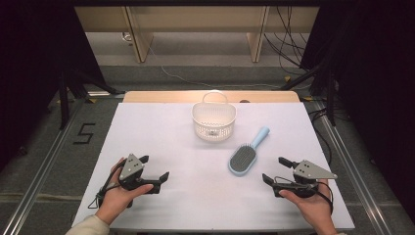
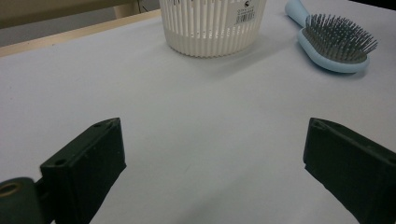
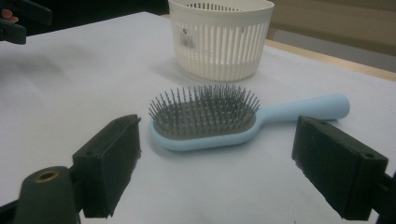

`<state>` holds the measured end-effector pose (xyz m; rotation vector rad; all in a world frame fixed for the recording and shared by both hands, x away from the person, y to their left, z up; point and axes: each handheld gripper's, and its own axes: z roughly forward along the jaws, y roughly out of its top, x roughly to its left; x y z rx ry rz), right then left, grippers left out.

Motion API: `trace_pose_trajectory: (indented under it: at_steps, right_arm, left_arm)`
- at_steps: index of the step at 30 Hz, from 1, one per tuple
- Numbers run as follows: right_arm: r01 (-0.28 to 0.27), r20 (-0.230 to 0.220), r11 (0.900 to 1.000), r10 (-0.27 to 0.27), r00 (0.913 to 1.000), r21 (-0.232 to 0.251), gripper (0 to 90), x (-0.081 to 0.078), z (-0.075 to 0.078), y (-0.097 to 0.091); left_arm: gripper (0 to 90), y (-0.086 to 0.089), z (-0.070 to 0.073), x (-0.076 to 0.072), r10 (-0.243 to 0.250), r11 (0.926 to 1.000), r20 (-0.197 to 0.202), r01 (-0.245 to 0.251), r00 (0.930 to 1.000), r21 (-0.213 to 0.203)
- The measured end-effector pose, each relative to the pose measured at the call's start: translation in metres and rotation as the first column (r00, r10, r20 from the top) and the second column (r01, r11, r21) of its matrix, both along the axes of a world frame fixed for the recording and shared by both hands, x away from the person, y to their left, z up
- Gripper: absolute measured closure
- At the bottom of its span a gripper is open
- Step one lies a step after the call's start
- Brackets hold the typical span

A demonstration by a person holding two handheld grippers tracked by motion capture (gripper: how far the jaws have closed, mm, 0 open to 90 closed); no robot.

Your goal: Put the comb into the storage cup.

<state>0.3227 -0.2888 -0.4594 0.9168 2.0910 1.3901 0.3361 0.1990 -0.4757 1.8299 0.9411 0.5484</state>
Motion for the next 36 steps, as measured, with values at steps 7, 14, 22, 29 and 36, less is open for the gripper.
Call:
trace_pose_trajectory:
  at_steps: [7, 14, 22, 29, 36]
  right_arm:
    - [0.007, 0.011, 0.9999, -0.007, 0.9999, -0.011, 16.3, 0.0, -0.001, 0.0]
    - [0.037, 0.04, 0.9963, -0.034, 0.9986, -0.077, 44.9, 0.007, 0.002, 0.001]
    - [0.035, -0.031, 0.987, -0.04, 0.9987, -0.157, 87.4, 0.039, 0.009, 0.009]
    - [0.085, -0.089, 0.9781, -0.104, 0.9906, -0.19, 90.0, 0.074, 0.015, 0.015]
    - [0.115, -0.116, 0.9597, -0.149, 0.9821, -0.256, 90.0, 0.118, 0.02, 0.03]
  left_arm:
    - [5.1, 0.0, 0.0, 0.0, 0.0, 1.0, 0.002, 0.0, 1.0, 0.0]
    - [5.6, -0.001, 0.0, 0.0, -0.003, 1.0, 0.0, 0.003, 1.0, 0.001]
    - [6.2, -0.003, -0.001, 0.002, -0.012, 0.9999, -0.008, 0.012, 0.9999, 0.0]
    - [6.4, -0.002, -0.002, 0.002, -0.011, 0.9999, -0.011, 0.011, 0.9999, -0.001]
    - [6.6, -0.001, -0.002, 0.002, -0.007, 1.0, -0.01, 0.007, 0.9999, 0.0]
